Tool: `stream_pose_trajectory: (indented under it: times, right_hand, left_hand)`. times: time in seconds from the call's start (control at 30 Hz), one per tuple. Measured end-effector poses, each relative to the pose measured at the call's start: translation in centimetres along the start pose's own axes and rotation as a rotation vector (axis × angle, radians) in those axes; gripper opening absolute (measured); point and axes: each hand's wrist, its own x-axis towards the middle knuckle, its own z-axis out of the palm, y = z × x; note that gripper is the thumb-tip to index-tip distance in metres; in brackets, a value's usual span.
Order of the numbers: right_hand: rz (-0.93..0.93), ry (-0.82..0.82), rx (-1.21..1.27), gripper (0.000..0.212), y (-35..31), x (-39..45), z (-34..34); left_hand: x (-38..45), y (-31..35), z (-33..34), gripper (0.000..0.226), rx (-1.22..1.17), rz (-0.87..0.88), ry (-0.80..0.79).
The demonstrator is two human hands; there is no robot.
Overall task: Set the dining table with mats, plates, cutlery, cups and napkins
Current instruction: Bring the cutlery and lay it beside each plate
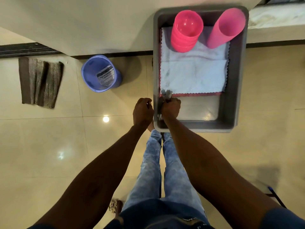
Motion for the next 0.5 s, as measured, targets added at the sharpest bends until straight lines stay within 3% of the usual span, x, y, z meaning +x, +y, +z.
stream_pose_trajectory:
  times: [0.27, 0.5]
  right_hand:
    - [-0.011, -0.132, 0.266, 0.014, 0.0, -2.3, -4.3]
    - [0.009, -0.381, 0.714, 0.010, -1.4, -8.5, -12.5]
  left_hand:
    - [-2.4, 2.4, -2.1, 0.023, 0.000, 0.025, -0.034]
    - [-6.5, 7.3, -5.4, 0.015, -0.376, -0.187, -0.234]
